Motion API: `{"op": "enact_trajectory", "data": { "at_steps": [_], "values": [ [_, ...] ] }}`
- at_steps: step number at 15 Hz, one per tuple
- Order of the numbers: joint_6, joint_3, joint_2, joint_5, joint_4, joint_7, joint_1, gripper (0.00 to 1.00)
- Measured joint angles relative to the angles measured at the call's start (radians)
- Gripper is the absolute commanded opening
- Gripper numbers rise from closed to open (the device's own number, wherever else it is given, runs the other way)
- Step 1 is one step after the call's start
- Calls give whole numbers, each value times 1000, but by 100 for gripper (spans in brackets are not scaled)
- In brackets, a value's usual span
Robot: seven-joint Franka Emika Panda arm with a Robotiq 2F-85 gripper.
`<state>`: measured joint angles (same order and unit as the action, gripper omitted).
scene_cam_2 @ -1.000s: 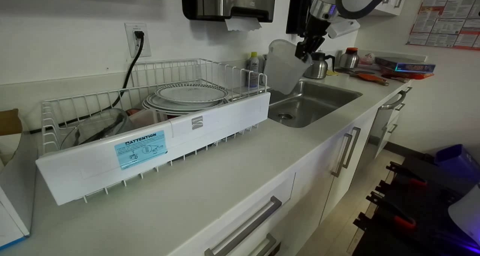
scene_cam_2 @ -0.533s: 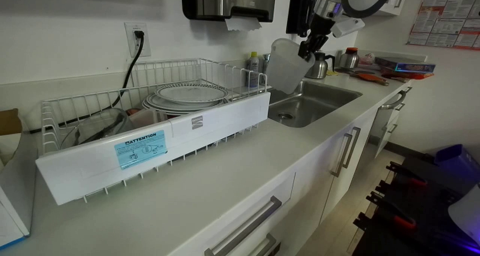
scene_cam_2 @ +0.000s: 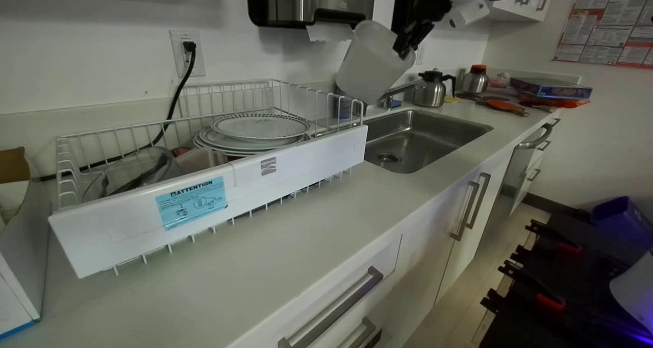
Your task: Move the clear jar from the sink to the drying rack
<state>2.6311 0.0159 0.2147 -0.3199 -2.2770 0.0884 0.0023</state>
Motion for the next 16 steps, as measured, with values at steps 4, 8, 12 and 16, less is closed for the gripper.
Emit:
{"op": "enact_trajectory", "data": {
  "at_steps": [4,8,12,16],
  "values": [
    [-26,-33,31,107,23,-221,79,2],
    [-62,-74,28,75,60,-363,106,2],
    [-48,-109,17,-31,77,-454,112,2],
    [47,-132,-13,-143,85,-491,115,2]
  ]
}}
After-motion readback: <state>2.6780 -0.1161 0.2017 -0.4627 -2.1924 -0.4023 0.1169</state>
